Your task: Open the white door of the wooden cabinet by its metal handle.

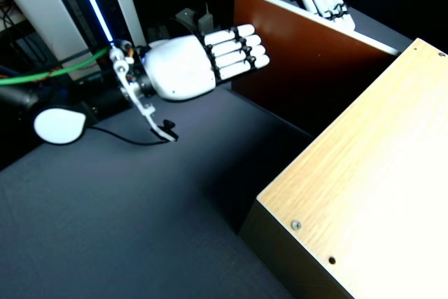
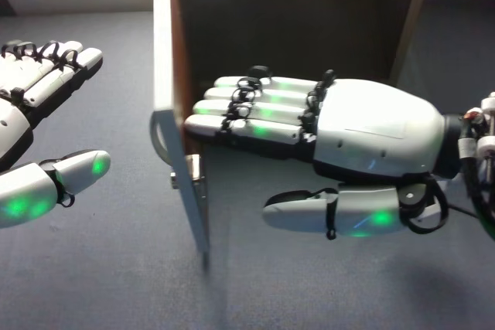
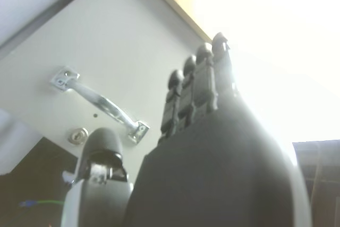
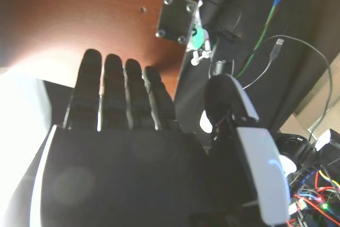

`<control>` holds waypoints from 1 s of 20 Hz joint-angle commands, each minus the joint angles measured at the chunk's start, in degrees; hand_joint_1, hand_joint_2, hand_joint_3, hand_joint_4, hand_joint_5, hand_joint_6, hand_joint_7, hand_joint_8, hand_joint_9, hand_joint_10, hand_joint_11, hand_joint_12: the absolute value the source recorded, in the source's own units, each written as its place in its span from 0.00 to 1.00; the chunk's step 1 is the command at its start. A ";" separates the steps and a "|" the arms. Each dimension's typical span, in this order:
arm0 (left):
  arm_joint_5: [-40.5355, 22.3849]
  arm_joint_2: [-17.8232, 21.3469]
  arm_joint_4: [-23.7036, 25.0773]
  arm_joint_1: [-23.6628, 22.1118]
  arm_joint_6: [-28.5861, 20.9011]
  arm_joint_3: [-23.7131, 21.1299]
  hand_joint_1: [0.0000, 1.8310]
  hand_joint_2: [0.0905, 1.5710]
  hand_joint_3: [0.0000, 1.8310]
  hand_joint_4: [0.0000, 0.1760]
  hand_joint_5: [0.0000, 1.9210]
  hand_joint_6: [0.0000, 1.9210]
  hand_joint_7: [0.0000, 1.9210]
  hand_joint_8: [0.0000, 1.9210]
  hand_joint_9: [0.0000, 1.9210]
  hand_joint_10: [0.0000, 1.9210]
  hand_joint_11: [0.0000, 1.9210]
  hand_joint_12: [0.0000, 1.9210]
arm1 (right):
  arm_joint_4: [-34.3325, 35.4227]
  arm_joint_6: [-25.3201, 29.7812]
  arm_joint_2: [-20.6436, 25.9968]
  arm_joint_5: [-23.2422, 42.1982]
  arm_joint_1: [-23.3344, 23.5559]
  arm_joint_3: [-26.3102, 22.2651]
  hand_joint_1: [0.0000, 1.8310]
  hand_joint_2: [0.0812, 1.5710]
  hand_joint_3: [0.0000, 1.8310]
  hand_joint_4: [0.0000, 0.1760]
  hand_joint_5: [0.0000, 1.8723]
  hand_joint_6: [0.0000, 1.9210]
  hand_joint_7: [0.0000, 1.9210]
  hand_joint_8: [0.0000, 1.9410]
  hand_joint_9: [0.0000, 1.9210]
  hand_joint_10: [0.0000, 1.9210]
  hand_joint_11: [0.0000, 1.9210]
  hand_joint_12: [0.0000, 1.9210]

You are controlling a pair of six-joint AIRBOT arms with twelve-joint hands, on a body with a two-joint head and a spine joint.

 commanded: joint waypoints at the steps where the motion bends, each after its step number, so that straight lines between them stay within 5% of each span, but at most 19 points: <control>1: -7.38 0.44 -0.57 -0.22 0.17 0.30 0.00 0.83 0.00 0.00 0.00 0.00 0.01 0.00 0.00 0.09 0.00 0.51 | 1.90 0.44 -0.33 6.51 1.08 0.06 0.15 0.94 0.00 0.00 0.04 0.00 0.03 0.00 0.00 0.00 0.00 0.00; 2: -7.55 0.55 -0.71 -0.10 0.17 0.27 0.00 0.83 0.00 0.00 0.00 0.00 0.01 0.00 0.00 0.09 0.00 0.52 | 1.59 0.46 -0.86 6.49 1.42 0.07 0.27 0.90 0.00 0.00 0.02 0.00 0.02 0.00 0.00 0.00 0.00 0.00; 5: -7.74 0.52 -0.74 -0.06 0.17 0.25 0.00 0.83 0.00 0.00 0.00 0.00 0.01 0.00 0.00 0.09 0.00 0.52 | 0.95 0.46 -2.17 6.49 2.32 0.11 0.40 0.85 0.00 0.00 0.04 0.00 0.04 0.00 0.03 0.00 0.03 0.01; 7: -7.80 0.46 -0.74 -0.05 0.18 0.27 0.00 0.83 0.00 0.00 0.00 0.00 0.01 0.00 0.00 0.09 0.00 0.52 | 0.60 0.46 -2.94 6.49 2.81 0.13 0.18 0.94 0.01 0.00 0.00 0.00 0.00 0.00 0.00 0.00 0.00 0.00; 9: -7.76 0.45 -0.74 -0.05 0.18 0.27 0.00 0.83 0.00 0.00 0.00 0.00 0.01 0.00 0.00 0.09 0.00 0.52 | 0.36 0.46 -3.73 6.51 3.29 0.15 0.14 0.93 0.00 0.00 0.00 0.00 0.00 0.00 0.00 0.00 0.00 0.00; 12: -7.81 0.41 -0.73 -0.05 0.18 0.29 0.00 0.83 0.00 0.00 0.00 0.00 0.01 0.00 0.00 0.09 0.00 0.52 | 0.20 0.46 -4.36 6.51 3.70 0.19 0.20 0.90 0.00 0.00 0.00 0.00 0.00 0.00 0.00 0.00 0.00 0.00; 19: -8.74 0.47 -0.71 0.21 0.17 -0.16 0.00 0.83 0.00 0.00 0.00 0.00 0.01 0.00 0.00 0.09 0.00 0.53 | 1.45 0.48 -3.40 6.60 3.72 -0.37 0.17 0.91 0.00 0.00 0.00 0.00 0.00 0.00 0.00 0.00 0.00 0.00; 20: -9.03 0.57 -0.74 0.37 0.16 -0.30 0.00 0.83 0.00 0.00 0.00 0.00 0.01 0.00 0.00 0.09 0.00 0.53 | 2.16 0.48 -2.60 6.64 3.71 -0.60 0.29 0.88 0.00 0.00 0.01 0.00 0.00 0.00 0.00 0.00 0.00 0.00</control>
